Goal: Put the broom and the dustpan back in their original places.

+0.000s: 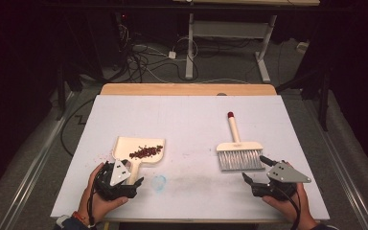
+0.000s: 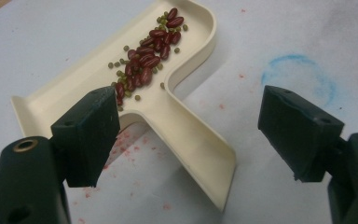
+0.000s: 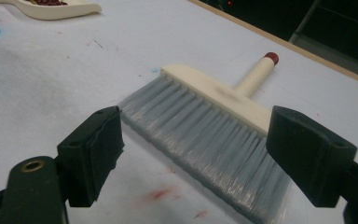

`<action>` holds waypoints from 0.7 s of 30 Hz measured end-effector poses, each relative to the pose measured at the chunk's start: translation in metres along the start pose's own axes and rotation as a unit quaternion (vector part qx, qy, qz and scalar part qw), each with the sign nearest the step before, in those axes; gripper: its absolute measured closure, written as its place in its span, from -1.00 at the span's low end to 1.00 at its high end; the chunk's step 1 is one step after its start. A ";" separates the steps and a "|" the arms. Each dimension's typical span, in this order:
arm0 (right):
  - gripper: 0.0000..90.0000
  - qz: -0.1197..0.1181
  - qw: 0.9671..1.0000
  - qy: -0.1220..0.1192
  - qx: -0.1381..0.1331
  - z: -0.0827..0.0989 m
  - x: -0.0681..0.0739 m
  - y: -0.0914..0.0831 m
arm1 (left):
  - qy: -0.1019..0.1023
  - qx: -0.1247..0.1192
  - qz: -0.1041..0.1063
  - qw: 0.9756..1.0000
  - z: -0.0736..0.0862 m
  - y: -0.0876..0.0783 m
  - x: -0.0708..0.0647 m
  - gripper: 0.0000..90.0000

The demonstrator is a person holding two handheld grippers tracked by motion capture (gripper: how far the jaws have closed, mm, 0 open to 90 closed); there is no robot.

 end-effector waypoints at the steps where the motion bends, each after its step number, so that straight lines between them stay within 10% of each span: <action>1: -0.58 0.001 1.000 0.001 0.000 0.000 0.000 0.000 | 0.000 0.001 0.000 1.000 0.000 0.001 0.000 -0.54; 21: -0.58 0.016 1.000 0.006 -0.002 0.002 -0.008 0.000 | -0.021 0.002 -0.006 1.000 0.000 0.002 0.005 -0.54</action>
Point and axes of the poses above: each handheld gripper's, and its own axes: y roughly forward along the jaws, z roughly out of its underside, x roughly to its left, the point moved 2 cm from there along y, roughly forward along the jaws, and after that the axes turned 4 degrees about z, right-handed, at the moved point
